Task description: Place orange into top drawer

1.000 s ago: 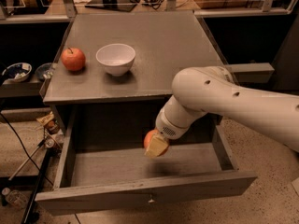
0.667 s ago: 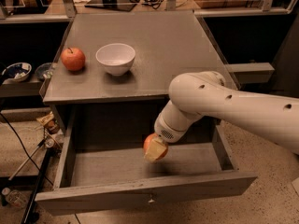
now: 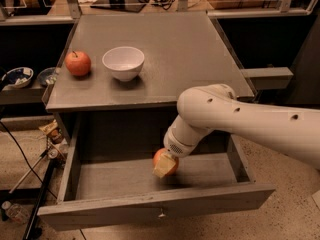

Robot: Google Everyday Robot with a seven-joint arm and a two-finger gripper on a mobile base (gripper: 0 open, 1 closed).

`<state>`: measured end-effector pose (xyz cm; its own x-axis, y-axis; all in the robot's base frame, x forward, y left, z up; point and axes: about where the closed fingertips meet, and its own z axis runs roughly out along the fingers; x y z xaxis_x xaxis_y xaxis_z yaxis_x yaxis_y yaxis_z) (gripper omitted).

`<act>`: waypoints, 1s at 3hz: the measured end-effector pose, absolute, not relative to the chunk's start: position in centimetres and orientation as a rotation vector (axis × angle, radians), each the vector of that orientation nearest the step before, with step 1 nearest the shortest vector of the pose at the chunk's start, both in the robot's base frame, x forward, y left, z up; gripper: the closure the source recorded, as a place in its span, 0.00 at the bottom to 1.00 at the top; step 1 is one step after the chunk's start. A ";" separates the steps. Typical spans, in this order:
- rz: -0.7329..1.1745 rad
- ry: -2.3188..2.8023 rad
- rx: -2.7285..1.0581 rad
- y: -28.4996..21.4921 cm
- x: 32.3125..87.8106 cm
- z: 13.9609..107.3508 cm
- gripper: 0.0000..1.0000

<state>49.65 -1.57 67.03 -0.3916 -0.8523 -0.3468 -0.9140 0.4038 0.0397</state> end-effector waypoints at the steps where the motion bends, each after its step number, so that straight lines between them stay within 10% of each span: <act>1: 0.343 2.433 -1.513 -1.5 49.8 65.2 1.00; 3: 0.414 2.470 -1.485 0.1 50.3 61.9 1.00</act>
Offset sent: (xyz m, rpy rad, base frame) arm 0.0062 0.0098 -0.0466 0.0063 0.0657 -0.0665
